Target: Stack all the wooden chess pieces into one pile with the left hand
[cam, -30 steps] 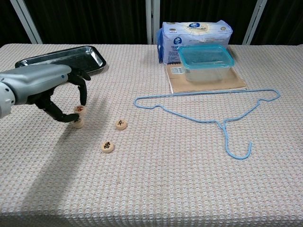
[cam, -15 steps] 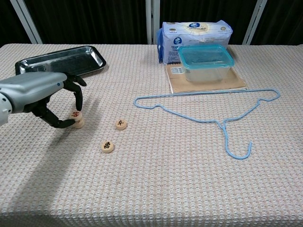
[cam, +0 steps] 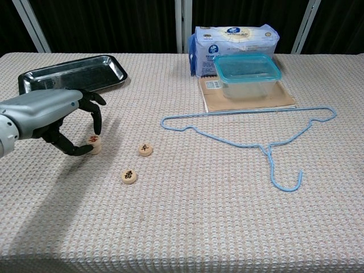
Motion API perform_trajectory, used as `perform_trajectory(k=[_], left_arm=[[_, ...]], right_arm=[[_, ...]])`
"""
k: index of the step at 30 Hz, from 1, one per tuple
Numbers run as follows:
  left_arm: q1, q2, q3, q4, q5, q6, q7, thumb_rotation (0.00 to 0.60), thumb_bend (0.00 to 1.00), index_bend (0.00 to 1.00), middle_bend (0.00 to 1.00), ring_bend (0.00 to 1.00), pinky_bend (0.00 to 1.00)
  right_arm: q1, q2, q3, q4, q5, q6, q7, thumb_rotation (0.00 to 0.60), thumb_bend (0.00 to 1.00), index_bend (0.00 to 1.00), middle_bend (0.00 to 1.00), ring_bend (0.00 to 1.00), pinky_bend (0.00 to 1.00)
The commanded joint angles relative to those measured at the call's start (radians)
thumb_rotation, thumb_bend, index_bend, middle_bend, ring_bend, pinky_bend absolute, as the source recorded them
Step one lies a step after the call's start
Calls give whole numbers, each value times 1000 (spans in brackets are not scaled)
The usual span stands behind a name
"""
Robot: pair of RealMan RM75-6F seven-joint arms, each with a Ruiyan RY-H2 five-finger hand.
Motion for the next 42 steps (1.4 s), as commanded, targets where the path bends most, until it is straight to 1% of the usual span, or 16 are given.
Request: perform_trajectory(k=[1,11,21,25,36,42], left_arm=[[1,0,-1,1,2,-1,6,600,311,469,98,0,0],[9,-2,-4,7,-4,-12,12,600,310,461,99,0,0],[8,6,-10,2,-11,-28,17,600,311,367,93,0,0],[9,12,-14,-13,-11,-26,21,600,311,363,93,0,0],[14,33,-5,-43,-25,-24,48,600,311,344,87,0,0],[14,31,-6,-45,-39,-25,57,600,310,379,87,0,0]], right_arm=[[1,0,0,-1,1,-1,-1,600,406,0,0,0,0],[0,1,-1,-1,1,0,-4,600,407,0,0,0,0],[2,1,-1,-5,5,-6,-11,600,406,0,0,0,0],[1,0,-2,-6,3,-6,-14,600,407,0,0,0,0],[1,-1,-2,-6,1,-4,-17,600,406,0,0,0,0],[2,0,-2,-6,2,-7,-17,600,406,0,0,0,0]])
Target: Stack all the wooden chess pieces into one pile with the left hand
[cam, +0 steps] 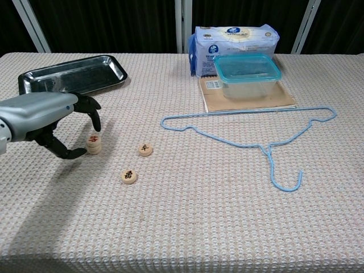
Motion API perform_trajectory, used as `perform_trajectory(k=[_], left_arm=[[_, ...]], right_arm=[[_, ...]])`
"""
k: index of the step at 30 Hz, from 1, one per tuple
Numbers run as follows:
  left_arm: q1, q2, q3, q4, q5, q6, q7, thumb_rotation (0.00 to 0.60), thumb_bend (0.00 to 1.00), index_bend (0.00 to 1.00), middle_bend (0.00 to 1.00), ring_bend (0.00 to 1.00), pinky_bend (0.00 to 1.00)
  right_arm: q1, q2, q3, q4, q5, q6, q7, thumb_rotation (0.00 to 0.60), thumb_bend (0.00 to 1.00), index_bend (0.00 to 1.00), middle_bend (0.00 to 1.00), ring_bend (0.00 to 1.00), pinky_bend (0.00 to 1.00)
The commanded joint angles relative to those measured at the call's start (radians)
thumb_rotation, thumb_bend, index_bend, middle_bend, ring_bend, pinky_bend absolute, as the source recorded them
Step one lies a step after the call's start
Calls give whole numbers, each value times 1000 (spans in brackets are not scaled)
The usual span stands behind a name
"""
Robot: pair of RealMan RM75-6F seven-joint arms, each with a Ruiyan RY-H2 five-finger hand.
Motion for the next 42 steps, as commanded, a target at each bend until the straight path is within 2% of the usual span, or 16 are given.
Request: perform_trajectory(k=[1,17,21,27,30,42], left_arm=[[0,0,0,0,-3,-2,0,600,310,384,87,0,0],[1,-1,-2,-3,-2,-1,-4,600,310,395,87,0,0],[1,2,-3,-6,2,-1,-7,600,310,366,87,0,0],[1,3,-1,-19,31,-6,-30,600,310,268,86,0,0],[-4,-2,-4,-30,51,-6,-33,600,310,266,85,0,0],[-84,-109,-53,9,-29,-44,74,600,310,301,85,0,0]], right_arm=[[1,0,0,0,0,-1,0,600,406,0,0,0,0],[0,0,1,0,1,0,1,600,407,0,0,0,0],[0,0,1,0,2,0,1,600,406,0,0,0,0],[0,1,1,0,2,0,4,600,406,0,0,0,0],[-1,1,2,1,3,3,7,600,406,0,0,0,0],[-1,4,3,4,3,3,18,600,406,0,0,0,0]])
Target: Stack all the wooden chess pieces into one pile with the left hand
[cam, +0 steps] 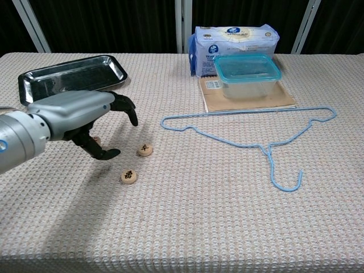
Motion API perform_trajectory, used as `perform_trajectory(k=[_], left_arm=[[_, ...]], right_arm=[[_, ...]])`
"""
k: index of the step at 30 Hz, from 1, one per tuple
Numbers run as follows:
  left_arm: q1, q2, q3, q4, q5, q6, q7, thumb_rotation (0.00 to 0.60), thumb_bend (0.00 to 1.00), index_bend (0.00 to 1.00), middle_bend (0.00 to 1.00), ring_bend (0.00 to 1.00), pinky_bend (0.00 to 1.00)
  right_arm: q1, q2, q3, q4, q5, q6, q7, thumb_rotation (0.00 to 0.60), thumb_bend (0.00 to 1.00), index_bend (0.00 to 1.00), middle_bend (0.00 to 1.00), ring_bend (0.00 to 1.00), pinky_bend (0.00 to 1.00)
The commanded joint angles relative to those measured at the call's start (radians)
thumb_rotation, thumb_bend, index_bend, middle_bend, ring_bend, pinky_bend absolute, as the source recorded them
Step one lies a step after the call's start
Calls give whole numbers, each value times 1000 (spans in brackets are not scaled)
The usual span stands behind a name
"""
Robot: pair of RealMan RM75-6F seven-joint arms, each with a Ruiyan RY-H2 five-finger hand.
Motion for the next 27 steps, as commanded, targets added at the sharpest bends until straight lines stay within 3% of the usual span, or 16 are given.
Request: perform_trajectory(k=[1,27], left_arm=[[-19,-25,-14,21,-21,-11,13,600,310,305,85,0,0],[-82,-111,-26,137,-79,-58,-4,600,310,399,86,0,0]], right_arm=[[0,1,1,2,1,0,6,600,406,0,0,0,0],[0,4,4,10,5,0,22,600,406,0,0,0,0]])
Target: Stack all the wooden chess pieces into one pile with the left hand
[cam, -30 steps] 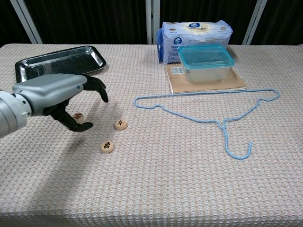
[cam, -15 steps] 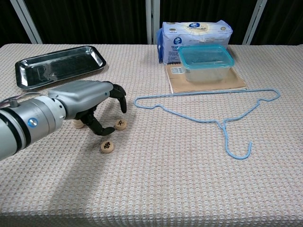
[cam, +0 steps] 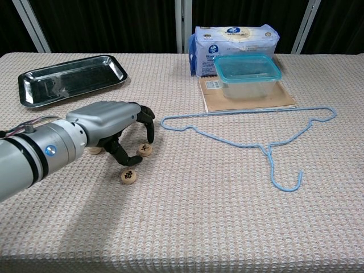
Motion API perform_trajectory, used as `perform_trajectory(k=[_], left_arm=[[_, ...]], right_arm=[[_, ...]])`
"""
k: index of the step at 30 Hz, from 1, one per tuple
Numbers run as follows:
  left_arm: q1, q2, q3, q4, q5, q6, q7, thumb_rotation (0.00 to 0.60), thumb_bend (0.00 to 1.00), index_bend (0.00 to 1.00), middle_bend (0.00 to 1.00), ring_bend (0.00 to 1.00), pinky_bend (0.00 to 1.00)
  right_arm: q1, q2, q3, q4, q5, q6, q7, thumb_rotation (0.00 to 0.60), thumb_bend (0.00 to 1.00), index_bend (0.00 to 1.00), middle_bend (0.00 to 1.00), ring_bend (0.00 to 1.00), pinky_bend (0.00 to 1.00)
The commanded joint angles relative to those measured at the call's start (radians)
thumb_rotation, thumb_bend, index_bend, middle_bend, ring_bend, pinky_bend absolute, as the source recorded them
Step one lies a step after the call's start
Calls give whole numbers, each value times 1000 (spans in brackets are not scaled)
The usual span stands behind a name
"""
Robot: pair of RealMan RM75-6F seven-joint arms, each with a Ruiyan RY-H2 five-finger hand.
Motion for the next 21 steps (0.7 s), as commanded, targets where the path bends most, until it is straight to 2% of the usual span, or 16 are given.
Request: perform_trajectory(k=[1,21], left_arm=[[-3,-1,-1,0,0,0,0,600,310,400,86,0,0],[-22,-5,-10,23,-17,-23,-41,600,310,428,86,0,0]], right_arm=[[-1,1,1,0,0,2,4,600,406,0,0,0,0],[-6,9,3,9,1,9,35,600,406,0,0,0,0]])
